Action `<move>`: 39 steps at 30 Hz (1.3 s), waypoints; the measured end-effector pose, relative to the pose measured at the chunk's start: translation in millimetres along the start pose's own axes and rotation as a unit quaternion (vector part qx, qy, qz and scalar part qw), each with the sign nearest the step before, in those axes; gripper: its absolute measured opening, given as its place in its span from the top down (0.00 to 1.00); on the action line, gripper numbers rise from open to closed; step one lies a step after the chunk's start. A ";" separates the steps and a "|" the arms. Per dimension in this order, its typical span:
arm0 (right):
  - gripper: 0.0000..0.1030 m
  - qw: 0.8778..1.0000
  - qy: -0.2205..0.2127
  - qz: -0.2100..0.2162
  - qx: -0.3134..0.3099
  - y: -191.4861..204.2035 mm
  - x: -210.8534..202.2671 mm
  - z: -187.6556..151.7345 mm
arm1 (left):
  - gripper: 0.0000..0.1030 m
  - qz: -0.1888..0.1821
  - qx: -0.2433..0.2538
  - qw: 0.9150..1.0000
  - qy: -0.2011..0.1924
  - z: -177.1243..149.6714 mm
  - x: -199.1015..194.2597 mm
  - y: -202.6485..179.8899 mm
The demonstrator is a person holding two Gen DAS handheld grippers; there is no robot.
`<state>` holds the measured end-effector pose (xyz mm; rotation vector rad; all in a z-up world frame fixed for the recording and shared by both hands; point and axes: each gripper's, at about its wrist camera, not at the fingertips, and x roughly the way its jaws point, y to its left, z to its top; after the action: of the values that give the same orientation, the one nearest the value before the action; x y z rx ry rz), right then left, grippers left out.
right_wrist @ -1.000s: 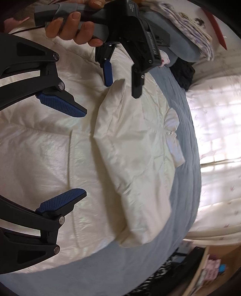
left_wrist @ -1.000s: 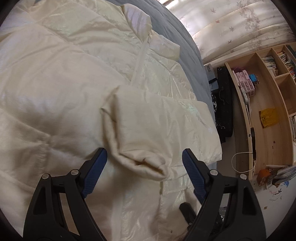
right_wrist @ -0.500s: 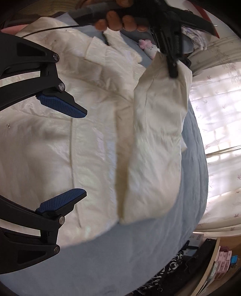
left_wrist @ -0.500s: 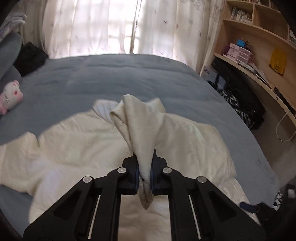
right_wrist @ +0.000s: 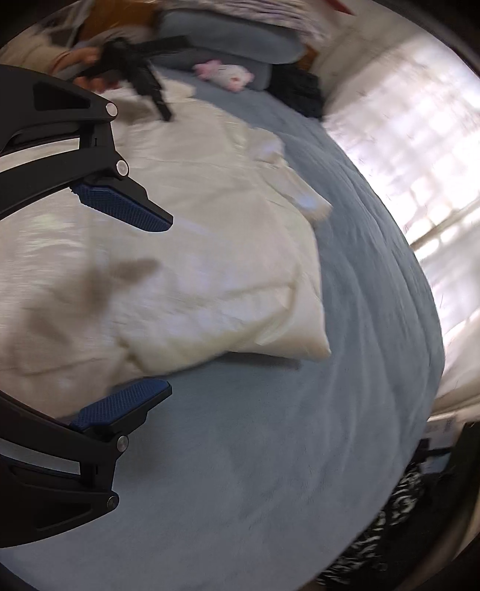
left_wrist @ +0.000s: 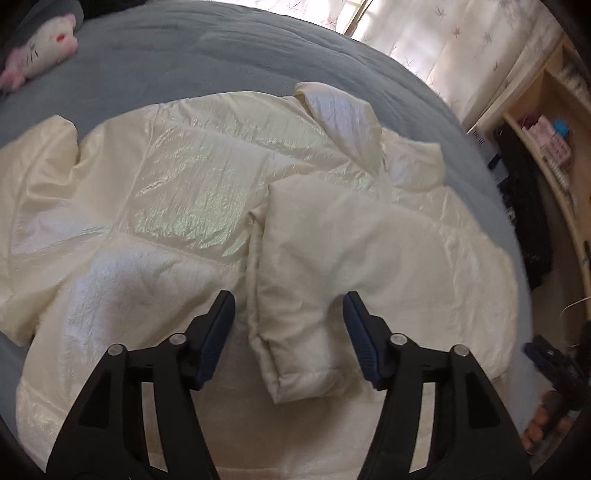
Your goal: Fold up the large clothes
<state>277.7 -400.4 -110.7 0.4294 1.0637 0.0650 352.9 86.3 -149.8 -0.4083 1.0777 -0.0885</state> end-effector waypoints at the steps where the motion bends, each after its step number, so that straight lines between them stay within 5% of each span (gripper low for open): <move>1: 0.19 1.000 0.001 0.003 0.007 -4.3 7.6 7.9 | 0.40 -0.004 -0.002 1.000 -0.002 -0.1 -0.4 1.2; 8: 0.19 0.997 0.016 0.029 0.075 -41.1 73.5 56.9 | 0.37 0.002 -0.010 1.000 -0.001 17.8 22.8 2.1; 11: 0.21 0.991 0.030 0.071 0.107 -52.2 93.9 64.8 | 0.37 0.003 0.003 1.000 -0.016 18.5 27.8 -0.1; 14: 0.68 0.996 0.012 0.067 0.059 -37.6 89.5 71.3 | 0.68 0.032 0.045 0.998 -0.026 22.9 32.8 -19.1; 16: 0.75 0.999 -0.030 0.040 0.019 -25.1 74.6 72.6 | 0.84 0.048 0.077 0.995 -0.047 27.0 31.8 -33.4; 18: 0.75 0.999 -0.034 0.002 0.010 -24.7 80.9 70.7 | 0.84 0.061 0.101 0.990 -0.074 26.1 30.5 -39.3; 22: 0.55 0.999 -0.012 -0.043 0.005 -20.1 83.7 71.1 | 0.80 0.107 0.133 0.984 -0.058 19.1 53.4 -46.7; 29: 0.39 0.991 -0.082 -0.103 -0.029 -0.6 -3.9 72.3 | 0.76 0.081 0.115 0.987 -0.081 24.7 -0.3 -39.7; 34: 0.35 0.990 -0.107 -0.052 -0.078 46.4 -30.2 53.1 | 0.76 0.060 0.108 0.984 -0.129 28.1 -47.5 -41.9; 39: 0.38 0.988 -0.088 -0.008 -0.128 125.9 13.0 35.0 | 0.76 0.051 0.125 0.985 -0.107 13.4 -20.8 -84.5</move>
<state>333.3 -292.6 -60.3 0.1896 0.8709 0.1464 365.3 17.6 -96.0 -0.1310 0.8602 -0.0860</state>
